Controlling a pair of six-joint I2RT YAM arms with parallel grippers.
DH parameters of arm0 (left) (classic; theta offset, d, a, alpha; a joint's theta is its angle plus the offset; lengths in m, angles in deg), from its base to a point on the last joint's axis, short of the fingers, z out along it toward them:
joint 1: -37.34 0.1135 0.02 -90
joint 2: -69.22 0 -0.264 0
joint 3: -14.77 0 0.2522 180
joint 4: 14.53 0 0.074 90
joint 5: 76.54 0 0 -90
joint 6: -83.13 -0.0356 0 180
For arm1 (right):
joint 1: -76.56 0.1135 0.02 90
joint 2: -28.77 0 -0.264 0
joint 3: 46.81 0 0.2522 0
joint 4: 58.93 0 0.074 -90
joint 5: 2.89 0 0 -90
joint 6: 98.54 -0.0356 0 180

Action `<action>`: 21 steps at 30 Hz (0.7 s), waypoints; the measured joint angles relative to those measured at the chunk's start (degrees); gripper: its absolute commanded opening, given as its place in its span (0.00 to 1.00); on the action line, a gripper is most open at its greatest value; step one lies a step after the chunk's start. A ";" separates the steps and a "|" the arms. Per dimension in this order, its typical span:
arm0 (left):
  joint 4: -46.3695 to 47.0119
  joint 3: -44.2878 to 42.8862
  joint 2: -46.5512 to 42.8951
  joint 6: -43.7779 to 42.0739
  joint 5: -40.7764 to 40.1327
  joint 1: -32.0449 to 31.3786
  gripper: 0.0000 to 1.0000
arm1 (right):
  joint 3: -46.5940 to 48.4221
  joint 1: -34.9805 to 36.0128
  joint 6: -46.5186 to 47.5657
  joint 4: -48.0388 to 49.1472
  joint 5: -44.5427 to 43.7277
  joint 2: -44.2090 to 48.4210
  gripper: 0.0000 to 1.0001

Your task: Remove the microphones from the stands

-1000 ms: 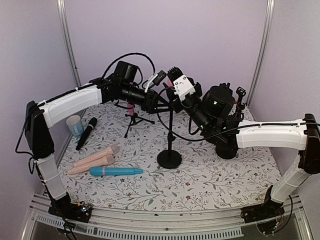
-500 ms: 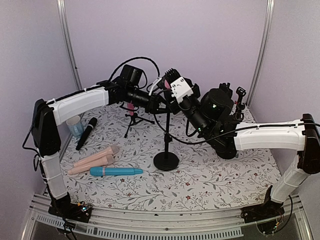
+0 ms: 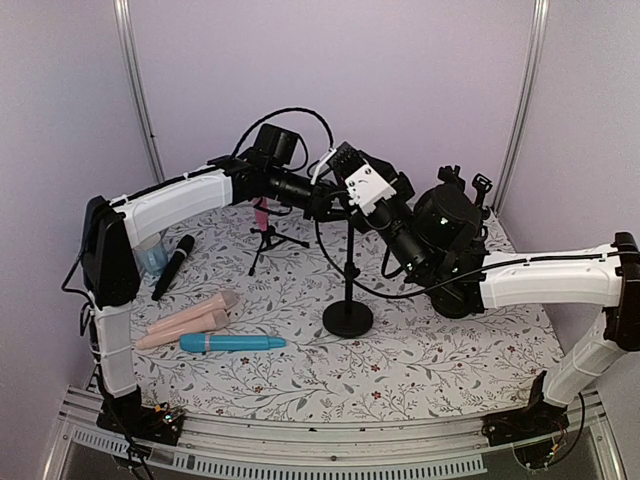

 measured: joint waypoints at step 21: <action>0.02 -10.32 6.67 -7.17 0.00 -3.26 0.00 | -5.40 7.85 14.91 -1.29 -11.37 9.20 0.04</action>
